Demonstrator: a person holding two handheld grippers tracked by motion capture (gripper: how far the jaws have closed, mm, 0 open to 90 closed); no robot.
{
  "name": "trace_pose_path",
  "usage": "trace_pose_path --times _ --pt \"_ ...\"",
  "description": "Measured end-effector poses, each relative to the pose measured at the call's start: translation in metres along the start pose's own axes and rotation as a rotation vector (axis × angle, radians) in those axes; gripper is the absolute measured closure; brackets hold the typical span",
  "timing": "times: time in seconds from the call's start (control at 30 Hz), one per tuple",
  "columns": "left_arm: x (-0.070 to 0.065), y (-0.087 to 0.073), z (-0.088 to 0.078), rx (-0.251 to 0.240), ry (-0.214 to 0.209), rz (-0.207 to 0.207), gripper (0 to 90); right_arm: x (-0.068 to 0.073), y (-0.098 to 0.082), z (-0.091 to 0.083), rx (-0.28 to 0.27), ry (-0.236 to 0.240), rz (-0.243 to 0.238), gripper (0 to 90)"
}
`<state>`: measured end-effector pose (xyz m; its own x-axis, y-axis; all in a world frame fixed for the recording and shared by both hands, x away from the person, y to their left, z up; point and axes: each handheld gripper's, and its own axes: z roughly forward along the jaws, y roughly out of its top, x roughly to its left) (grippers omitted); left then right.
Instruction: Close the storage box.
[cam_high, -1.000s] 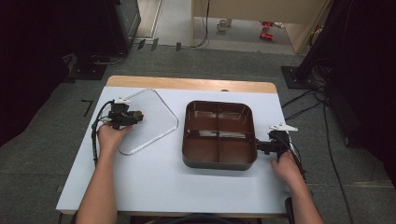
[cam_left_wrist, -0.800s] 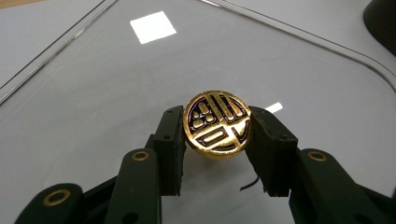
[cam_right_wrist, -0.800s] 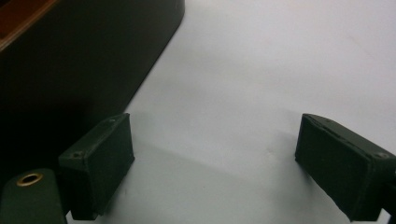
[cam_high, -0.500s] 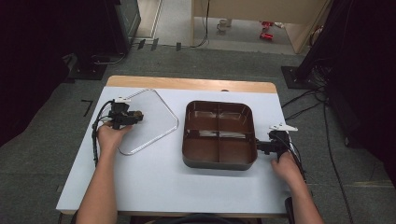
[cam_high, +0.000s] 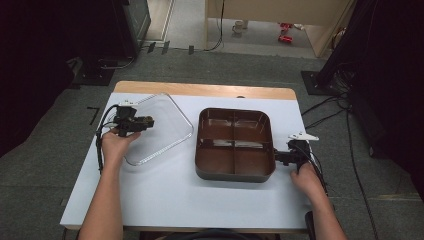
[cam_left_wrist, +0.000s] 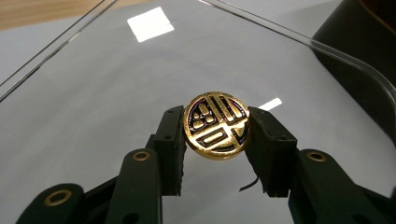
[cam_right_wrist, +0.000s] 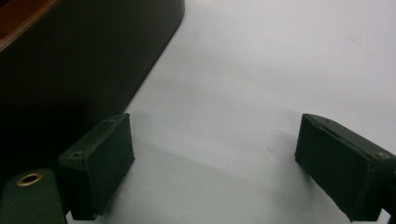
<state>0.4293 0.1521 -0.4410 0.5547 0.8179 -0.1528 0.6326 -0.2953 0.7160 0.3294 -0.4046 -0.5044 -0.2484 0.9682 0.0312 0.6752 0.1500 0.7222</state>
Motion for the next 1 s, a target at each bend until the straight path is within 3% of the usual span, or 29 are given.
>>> trace_pose_path --times 0.47,1.0 --pt "-0.016 0.017 -0.020 -0.044 -0.035 0.012 59.2 0.000 0.000 0.000 0.000 0.000 0.000 10.8" --pt "-0.054 0.038 -0.028 -0.095 -0.121 0.097 59.3 0.000 0.000 0.000 0.001 0.000 0.000 10.7"
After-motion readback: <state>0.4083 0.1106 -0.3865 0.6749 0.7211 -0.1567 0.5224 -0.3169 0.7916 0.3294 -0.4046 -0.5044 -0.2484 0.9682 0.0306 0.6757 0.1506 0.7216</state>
